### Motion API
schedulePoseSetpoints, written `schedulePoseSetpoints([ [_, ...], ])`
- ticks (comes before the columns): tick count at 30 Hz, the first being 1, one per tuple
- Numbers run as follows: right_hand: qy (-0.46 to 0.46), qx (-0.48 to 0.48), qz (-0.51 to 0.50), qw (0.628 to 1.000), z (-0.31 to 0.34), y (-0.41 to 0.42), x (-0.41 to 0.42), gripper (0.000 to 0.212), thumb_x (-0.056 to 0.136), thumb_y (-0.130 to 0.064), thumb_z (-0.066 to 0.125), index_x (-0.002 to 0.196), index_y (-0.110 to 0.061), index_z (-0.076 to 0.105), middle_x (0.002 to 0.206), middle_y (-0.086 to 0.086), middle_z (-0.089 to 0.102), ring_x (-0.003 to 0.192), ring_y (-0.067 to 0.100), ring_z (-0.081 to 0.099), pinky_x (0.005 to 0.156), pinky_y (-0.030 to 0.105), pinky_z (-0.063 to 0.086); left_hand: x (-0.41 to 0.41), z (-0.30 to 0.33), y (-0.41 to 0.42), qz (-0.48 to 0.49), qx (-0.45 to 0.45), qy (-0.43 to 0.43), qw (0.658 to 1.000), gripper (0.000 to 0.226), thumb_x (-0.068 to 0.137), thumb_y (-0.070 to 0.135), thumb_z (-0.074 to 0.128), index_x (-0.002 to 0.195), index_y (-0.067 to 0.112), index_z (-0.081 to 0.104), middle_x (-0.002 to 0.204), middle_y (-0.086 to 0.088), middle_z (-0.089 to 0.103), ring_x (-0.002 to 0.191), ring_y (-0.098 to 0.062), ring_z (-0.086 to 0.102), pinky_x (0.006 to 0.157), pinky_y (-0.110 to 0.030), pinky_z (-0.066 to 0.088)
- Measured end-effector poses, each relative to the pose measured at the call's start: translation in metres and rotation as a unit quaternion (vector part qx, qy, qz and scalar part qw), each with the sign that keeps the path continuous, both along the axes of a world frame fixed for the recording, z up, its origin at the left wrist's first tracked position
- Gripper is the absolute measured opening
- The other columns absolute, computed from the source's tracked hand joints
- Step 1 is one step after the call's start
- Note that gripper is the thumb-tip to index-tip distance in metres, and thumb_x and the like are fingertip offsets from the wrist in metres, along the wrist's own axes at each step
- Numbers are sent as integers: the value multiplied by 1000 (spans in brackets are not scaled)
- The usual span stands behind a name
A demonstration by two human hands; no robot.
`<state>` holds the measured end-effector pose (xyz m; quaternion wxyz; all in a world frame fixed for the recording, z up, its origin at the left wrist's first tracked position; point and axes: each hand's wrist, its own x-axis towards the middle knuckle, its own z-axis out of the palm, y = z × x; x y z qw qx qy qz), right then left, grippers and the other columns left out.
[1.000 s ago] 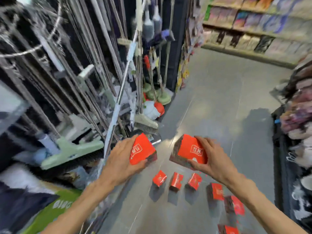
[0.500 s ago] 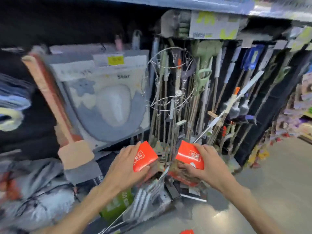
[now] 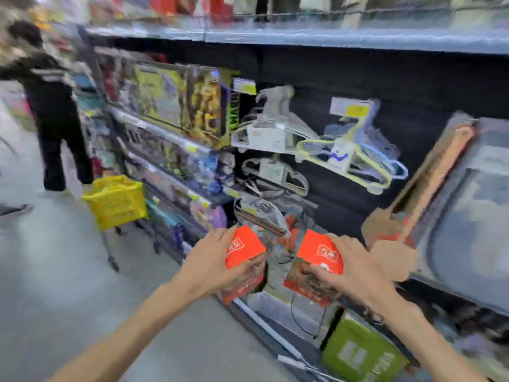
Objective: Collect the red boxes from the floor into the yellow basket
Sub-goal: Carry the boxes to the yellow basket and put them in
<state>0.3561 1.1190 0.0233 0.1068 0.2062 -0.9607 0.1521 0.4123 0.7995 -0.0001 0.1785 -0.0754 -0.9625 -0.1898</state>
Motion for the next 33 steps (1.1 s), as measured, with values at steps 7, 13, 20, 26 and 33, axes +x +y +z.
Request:
schedulePoseSetpoints([
  [7,-17,-20,175,984,10,-273,-33,88,70,-87,55,136,-32,42,120,-10,56,106,12,52,88,30,43,63,8,-238,169,-15,-9,986,98,76,82,40,148,16,36,132,-4,53,120,-25,49,99,-39,43],
  [13,-23,-32,286,957,16,-492,-42,84,70,-84,60,134,-30,46,120,-6,58,108,15,54,89,36,47,115,15,-414,276,7,-21,961,82,78,74,53,142,24,39,125,-1,56,115,-23,51,92,-41,47],
  [20,-34,-35,384,922,15,-713,-78,77,71,-85,58,131,-38,44,118,-11,57,107,13,54,86,36,49,117,14,-582,362,13,-21,932,87,79,77,47,144,20,39,131,-3,55,121,-23,51,97,-39,45],
  [26,-25,-27,421,906,5,-893,-147,88,70,-86,58,135,-28,47,123,-5,58,109,16,54,87,34,46,65,2,-736,408,-10,-38,912,83,80,76,49,143,22,39,127,1,56,117,-22,51,92,-40,48],
  [33,-43,-25,457,888,19,-1088,-231,80,68,-91,50,124,-35,48,111,-10,53,101,14,53,83,38,51,-4,16,-913,439,-22,-33,897,83,83,70,54,148,21,35,128,-1,57,118,-22,53,92,-39,47],
])
